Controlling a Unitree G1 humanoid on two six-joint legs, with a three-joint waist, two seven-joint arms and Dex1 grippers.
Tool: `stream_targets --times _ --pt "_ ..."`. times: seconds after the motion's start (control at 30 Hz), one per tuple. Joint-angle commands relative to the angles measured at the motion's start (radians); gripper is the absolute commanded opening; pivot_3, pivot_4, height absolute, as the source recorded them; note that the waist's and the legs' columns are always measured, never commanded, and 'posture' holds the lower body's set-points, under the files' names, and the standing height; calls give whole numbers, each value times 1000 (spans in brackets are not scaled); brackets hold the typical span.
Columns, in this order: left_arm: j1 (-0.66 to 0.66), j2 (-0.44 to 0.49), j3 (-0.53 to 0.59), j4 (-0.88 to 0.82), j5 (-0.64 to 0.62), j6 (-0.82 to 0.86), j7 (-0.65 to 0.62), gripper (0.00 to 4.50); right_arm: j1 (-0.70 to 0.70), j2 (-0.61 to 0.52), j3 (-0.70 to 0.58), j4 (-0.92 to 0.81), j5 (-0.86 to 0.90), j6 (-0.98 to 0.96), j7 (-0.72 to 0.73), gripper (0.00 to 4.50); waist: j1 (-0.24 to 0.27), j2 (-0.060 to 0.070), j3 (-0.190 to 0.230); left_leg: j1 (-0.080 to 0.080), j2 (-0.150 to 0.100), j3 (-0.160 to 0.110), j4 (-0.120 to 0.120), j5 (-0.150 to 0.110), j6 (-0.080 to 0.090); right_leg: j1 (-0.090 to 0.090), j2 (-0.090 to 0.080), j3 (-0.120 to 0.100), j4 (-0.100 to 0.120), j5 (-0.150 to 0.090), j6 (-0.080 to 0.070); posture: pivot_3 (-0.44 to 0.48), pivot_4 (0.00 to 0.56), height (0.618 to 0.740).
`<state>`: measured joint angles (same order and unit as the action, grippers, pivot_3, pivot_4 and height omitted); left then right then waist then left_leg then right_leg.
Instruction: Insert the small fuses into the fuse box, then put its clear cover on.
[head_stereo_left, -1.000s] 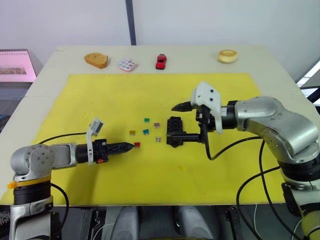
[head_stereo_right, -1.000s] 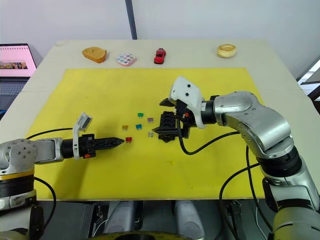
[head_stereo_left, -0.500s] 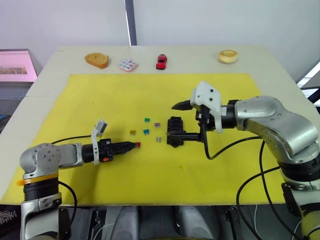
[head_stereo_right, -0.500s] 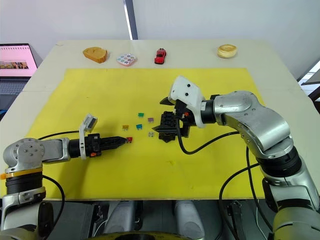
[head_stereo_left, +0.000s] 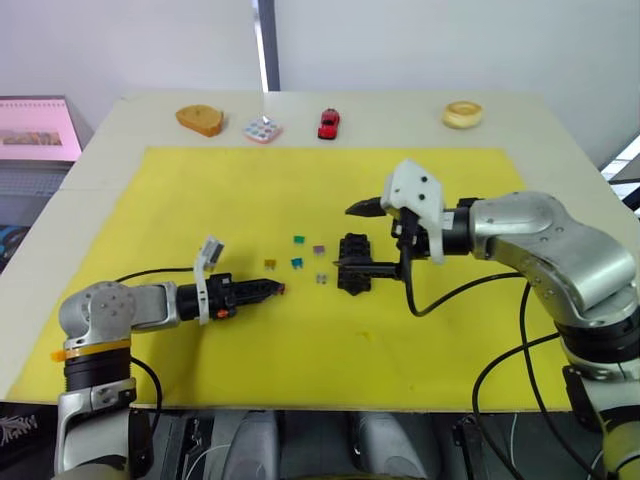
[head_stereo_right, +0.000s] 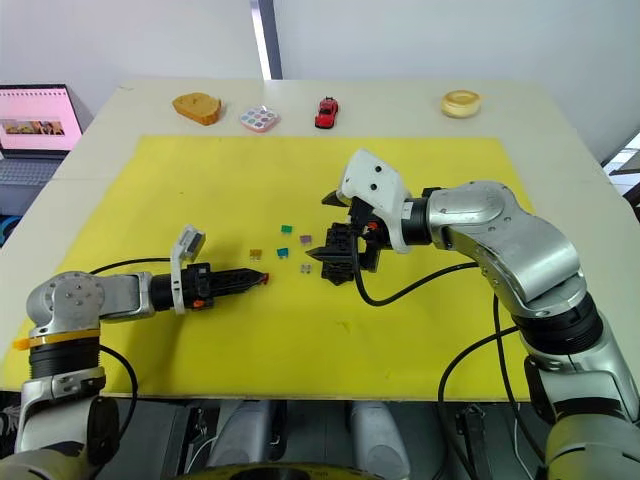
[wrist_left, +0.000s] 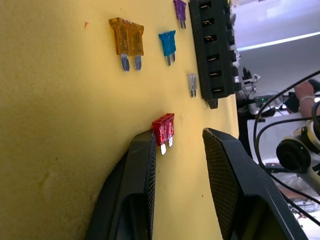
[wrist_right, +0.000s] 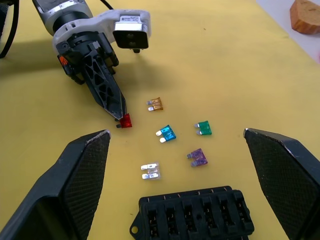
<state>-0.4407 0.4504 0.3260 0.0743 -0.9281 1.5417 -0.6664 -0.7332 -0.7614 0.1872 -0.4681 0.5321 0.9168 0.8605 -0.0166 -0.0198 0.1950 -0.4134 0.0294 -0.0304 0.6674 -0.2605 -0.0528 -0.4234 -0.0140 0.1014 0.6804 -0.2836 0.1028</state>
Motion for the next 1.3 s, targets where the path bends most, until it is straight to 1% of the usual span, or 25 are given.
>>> stream_targets --times 0.03,0.13,0.17,0.23,0.27,0.43,0.53,0.57,0.67,0.73,0.8,0.93,1.07,1.17,1.2,1.27,1.3 --pt "-1 -18 -37 -1 6 -9 7 1551 -12 0 -22 -27 -3 -10 -6 4500 1 0 0 0 0 0 0 0 0 0 0 0 0 0 0 0 150 740" --pt "2 -21 -44 -4 9 -17 7 1551 -13 0 -22 -27 -4 -11 -6 4500 2 0 0 0 0 0 0 0 0 0 0 0 0 0 0 0 150 740" --pt "3 -21 -46 -5 10 -20 7 1007 -13 -1 -21 -27 -5 -12 -6 4500 2 0 0 0 0 0 0 0 0 0 0 0 0 0 0 0 150 740" --pt "4 -20 -50 -5 12 -25 7 242 -13 -1 -20 -26 -7 -13 -5 4500 2 0 0 0 0 0 0 0 0 0 0 0 0 0 0 0 150 740" --pt "8 -17 -57 -10 14 -30 4 101 -14 0 -20 -26 -7 -12 -6 4500 2 0 0 0 0 0 0 0 0 1 0 0 0 0 0 0 150 740" --pt "28 3 -74 -29 17 -48 -3 101 -7 -3 -23 -28 -10 -11 -5 4500 1 0 0 3 0 0 0 0 0 3 0 0 0 0 0 0 150 740" --pt "50 42 -90 -66 16 -81 -35 101 8 -10 -36 -36 0 -4 -4 4500 -2 0 0 3 0 0 0 0 0 3 0 0 -1 0 0 0 150 740" --pt "58 57 -95 -95 19 -119 -55 101 14 -12 -44 -39 8 3 -4 4500 -4 0 0 3 0 0 0 0 0 3 0 0 -1 0 0 0 150 740" --pt "85 86 -98 -200 41 -308 -141 101 29 -1 -81 -45 54 44 -12 4500 -4 0 0 3 0 0 -1 0 0 3 0 0 -1 0 0 0 150 740" --pt "86 125 -88 -276 23 -390 -231 101 36 47 -168 -32 179 161 -43 4500 -5 -1 1 3 1 0 -1 0 0 3 1 0 -1 0 0 0 150 740" --pt "85 169 -98 -335 23 -461 -308 101 40 69 -226 -30 266 247 -62 4500 -5 -1 1 3 2 0 -1 0 0 3 2 0 -1 0 -1 0 150 740" --pt "42 228 -115 -405 7 -538 -393 101 -1 110 -311 -9 450 425 -113 4500 -4 -1 1 3 2 1 -2 0 0 3 2 0 -4 0 -1 0 150 740" --pt "5 262 -159 -430 35 -602 -445 101 -72 162 -356 35 559 531 -189 4500 -9 -1 1 3 2 1 -2 0 0 4 2 0 -6 0 -1 0 150 740" --pt "-35 275 -199 -434 59 -652 -475 101 -117 186 -352 60 607 567 -219 4500 -18 -1 1 3 2 1 -3 0 0 4 3 0 -6 0 -1 0 150 740" --pt "-48 274 -207 -431 59 -658 -474 33 -125 191 -347 62 611 572 -230 4254 -19 -1 1 2 2 1 -3 0 0 4 3 0 -7 0 -1 0 150 740" --pt "-69 268 -220 -419 61 -670 -475 0 -140 202 -330 72 608 573 -254 3619 -25 -1 1 2 2 0 -3 0 0 4 3 0 -8 0 -1 0 150 740" --pt "-77 267 -226 -415 65 -676 -475 0 -149 210 -322 81 604 576 -269 3099 -27 -1 1 2 2 1 -3 0 0 4 3 0 -8 0 0 0 150 740"
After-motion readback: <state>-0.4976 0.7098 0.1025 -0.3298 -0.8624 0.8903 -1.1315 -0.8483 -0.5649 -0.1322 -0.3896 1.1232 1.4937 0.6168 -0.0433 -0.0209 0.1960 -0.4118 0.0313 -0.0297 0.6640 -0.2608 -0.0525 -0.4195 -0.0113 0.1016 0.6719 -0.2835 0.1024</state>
